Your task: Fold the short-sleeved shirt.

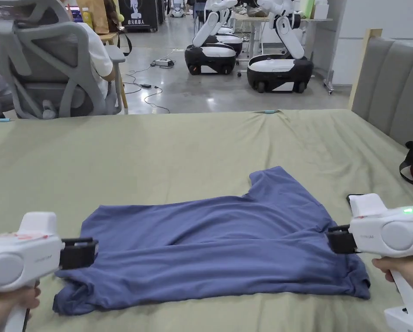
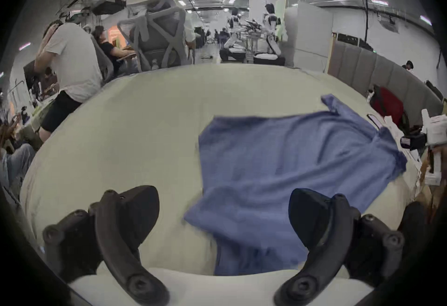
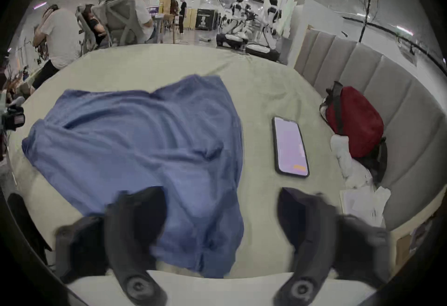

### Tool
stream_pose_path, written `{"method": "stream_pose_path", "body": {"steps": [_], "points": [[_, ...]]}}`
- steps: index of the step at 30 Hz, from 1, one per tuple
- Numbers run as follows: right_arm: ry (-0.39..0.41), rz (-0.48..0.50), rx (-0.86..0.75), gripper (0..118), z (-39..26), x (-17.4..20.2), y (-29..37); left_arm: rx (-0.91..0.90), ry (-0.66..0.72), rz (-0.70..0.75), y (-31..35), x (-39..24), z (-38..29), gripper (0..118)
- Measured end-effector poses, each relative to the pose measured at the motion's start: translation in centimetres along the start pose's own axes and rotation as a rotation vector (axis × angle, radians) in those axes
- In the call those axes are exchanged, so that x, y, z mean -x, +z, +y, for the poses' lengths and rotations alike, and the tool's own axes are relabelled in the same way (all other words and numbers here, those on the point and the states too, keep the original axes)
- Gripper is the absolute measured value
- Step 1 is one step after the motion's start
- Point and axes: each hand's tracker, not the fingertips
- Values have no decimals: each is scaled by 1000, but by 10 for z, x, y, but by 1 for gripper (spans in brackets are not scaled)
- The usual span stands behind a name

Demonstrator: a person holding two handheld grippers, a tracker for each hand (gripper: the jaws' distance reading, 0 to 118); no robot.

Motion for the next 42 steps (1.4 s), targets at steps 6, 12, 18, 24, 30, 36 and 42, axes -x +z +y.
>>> {"method": "stream_pose_path", "body": {"steps": [6, 12, 18, 24, 30, 36, 42], "points": [[39, 10, -10, 0, 46, 6, -46, 9, -54, 61, -58, -5, 48, 0], [12, 16, -5, 0, 102, -9, -99, 60, 6, 31, -115, 7, 60, 0], [-53, 31, 51, 98, 123, -21, -144, 135, 0, 51, -158, 20, 57, 100], [-2, 11, 117, 91, 129, -16, -179, 226, -6, 20, -190, 17, 46, 79], [-58, 52, 185, 86, 129, -15, -206, 147, -56, 19, -171, 7, 62, 1], [-18, 36, 199, 0, 131, -4, -195, 124, -91, -4, -158, 2, 66, 1], [-17, 64, 123, 0, 128, -4, -135, 72, -76, -5, -119, 0, 76, 1]]}}
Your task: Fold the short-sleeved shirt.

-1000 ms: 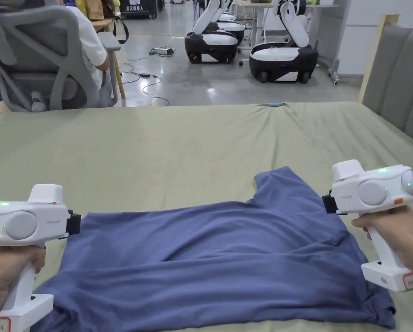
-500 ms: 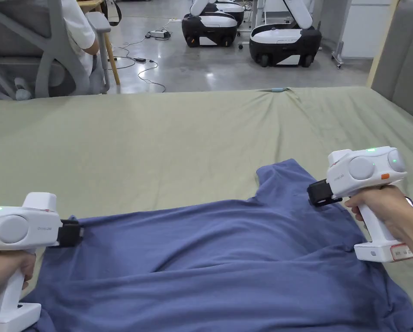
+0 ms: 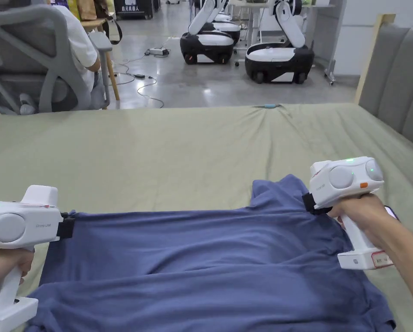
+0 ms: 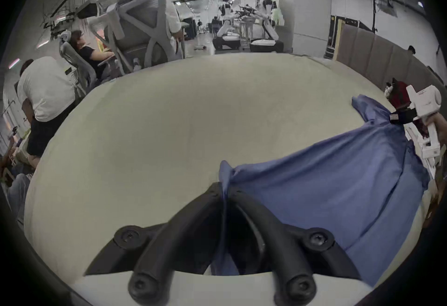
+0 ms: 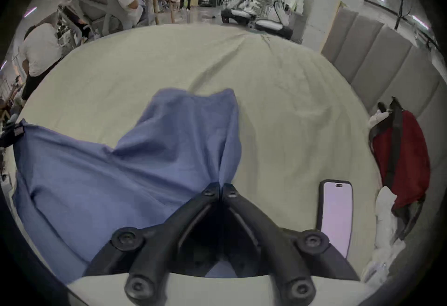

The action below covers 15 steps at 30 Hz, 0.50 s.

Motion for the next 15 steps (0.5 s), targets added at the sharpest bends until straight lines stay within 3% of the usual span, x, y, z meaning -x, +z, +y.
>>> {"method": "stream_pose_path", "body": {"steps": [5, 8, 15], "points": [[-7, 17, -99, 0, -36, -3, 83, -84, 31, -6, 66, -3, -14, 1], [28, 14, -125, 1, -67, -1, 126, -91, 47, -22, 103, -4, -36, 1], [41, 74, -113, 1, -150, 2, 171, -30, 32, -50, 152, -9, -113, 1]]}}
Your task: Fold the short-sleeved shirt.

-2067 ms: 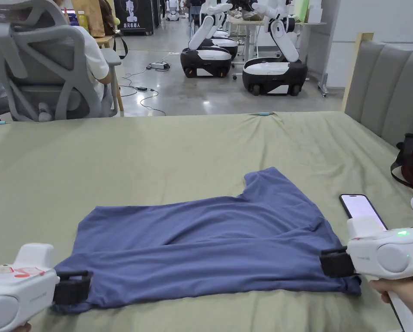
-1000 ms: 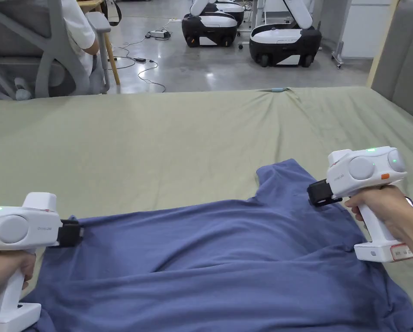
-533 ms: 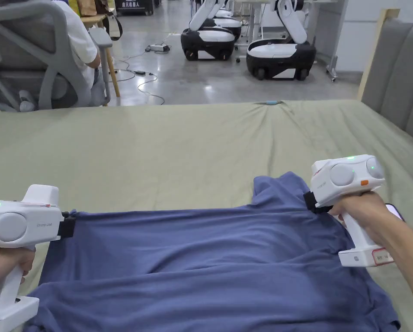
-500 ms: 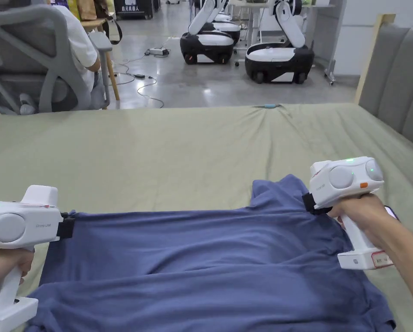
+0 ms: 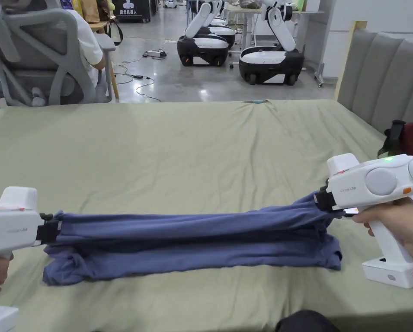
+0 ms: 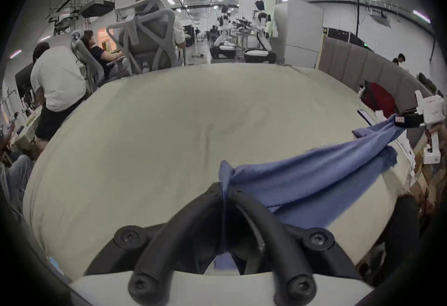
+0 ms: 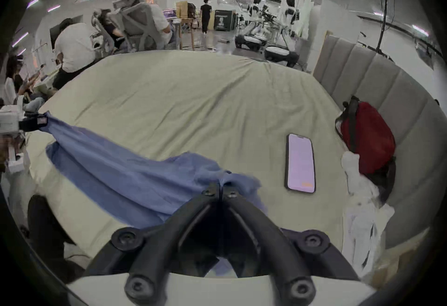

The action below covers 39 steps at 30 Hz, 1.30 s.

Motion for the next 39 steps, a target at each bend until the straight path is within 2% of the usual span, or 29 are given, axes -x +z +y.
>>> {"method": "stream_pose_path", "body": {"steps": [3, 8, 12, 14, 15, 16, 17, 18, 19, 20, 21, 23, 24, 25, 26, 27, 29, 35, 36, 37, 38, 39], "points": [[29, -8, 69, 1, -33, 7, -4, 37, 6, -9, 1, -7, -36, 1], [31, 6, 212, 1, -76, 9, -42, 102, 31, -8, -23, -15, -77, 1], [5, -7, 165, 2, -87, 5, -62, 71, 159, -20, -27, -8, -77, 1], [-12, -10, 167, 6, -84, 6, -57, 70, 139, -19, -25, -8, -76, 6], [-13, -7, 165, 9, -82, 5, -55, 61, 124, -20, -24, -8, -76, 11], [-10, -11, 155, 24, -81, 6, -51, 50, 110, -11, -20, -9, -75, 31], [-1, -14, 140, 50, -78, 7, -45, 37, 105, 9, -15, -9, -72, 62], [7, -8, 117, 82, -75, 12, -33, 29, 106, 26, -10, -9, -69, 96], [6, -7, 104, 118, -71, 16, -26, 37, 113, 45, -6, -8, -65, 118], [12, -14, 84, 117, -66, 20, -21, 8, 136, 41, 4, -6, -63, 108], [17, -4, 33, 110, -63, 22, -12, -47, 136, 35, 15, -3, -56, 104], [40, -11, 10, 105, -48, 33, -1, -48, 182, 4, 33, 2, -46, 103], [38, -23, 4, 97, -42, 38, 2, -43, 193, 4, 41, 3, -40, 91], [40, -27, -16, 66, -38, 43, 4, -48, 199, 2, 33, 5, -41, 57], [50, -21, -52, 25, -32, 50, 7, -62, 202, -3, 36, 6, -39, 18], [49, -17, -59, 0, -30, 54, 7, -74, 203, -1, 39, 7, -39, 0], [1, 22, -79, 0, -26, 59, 7, -68, 209, 37, 39, 11, -43, 0], [49, 84, -66, 0, -27, 85, 14, -24, 347, -119, 11, 32, -61, 0], [54, 87, -67, 0, -27, 86, 15, -30, 367, -142, 4, 34, -64, 10], [61, 91, -66, 0, -26, 87, 16, -30, 384, -149, 1, 33, -67, 50], [65, 95, -65, 0, -25, 95, 11, -28, 387, -147, -5, 33, -70, 83], [66, 102, -64, 0, -25, 95, 10, -33, 393, -139, -9, 33, -72, 107]]}}
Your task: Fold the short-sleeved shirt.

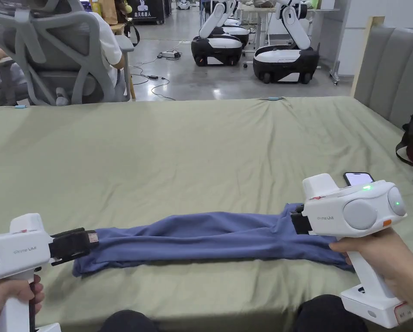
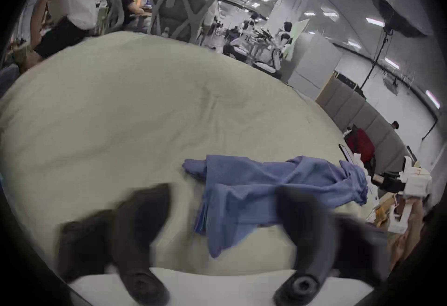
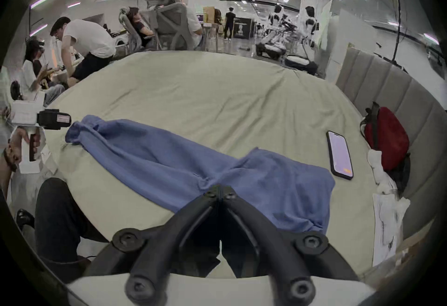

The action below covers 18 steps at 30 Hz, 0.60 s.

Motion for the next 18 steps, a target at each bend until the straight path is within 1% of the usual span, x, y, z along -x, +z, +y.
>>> {"method": "stream_pose_path", "body": {"steps": [1, 2, 4, 6, 7, 9, 10, 11, 13, 14, 15, 16, 18], "points": [[-4, 12, 1, 0, 0, -1, 0, -24, 15, 1, -2, 1, -3, 113], [-8, 23, 2, 0, 0, -1, 1, -22, 27, -15, -4, 3, -1, 107], [-11, 38, 8, 0, 0, 2, -6, 30, 78, -42, -17, 5, -4, 87], [-11, 38, 19, 0, -2, 1, -8, 55, 100, -54, -31, 5, -6, 77], [-9, 34, 25, 0, -3, 2, -14, 78, 110, -60, -41, 3, -8, 64], [-14, 28, 33, 0, -6, 0, -16, 89, 94, -43, -57, -6, -11, 46], [-18, 28, 38, 0, -7, -1, -17, 80, 69, -15, -62, -6, -7, 29], [-21, 29, 45, 0, -8, 0, -20, 82, 78, -17, -65, -6, -5, 14], [-22, 26, 54, 0, -11, 0, -23, 108, 157, -63, -70, -6, -5, 12], [-21, 25, 60, 0, -12, 0, -23, 91, 104, -22, -65, -10, -3, 11], [-21, 25, 64, 0, -13, 1, -26, 81, 24, -18, -61, -14, 0, 11], [-22, 26, 66, 0, -13, 1, -26, 62, 3, -25, -56, -14, 1, 11], [-22, 27, 73, 0, -14, 0, -26, 43, 38, -37, -46, -7, 2, 10]]}}
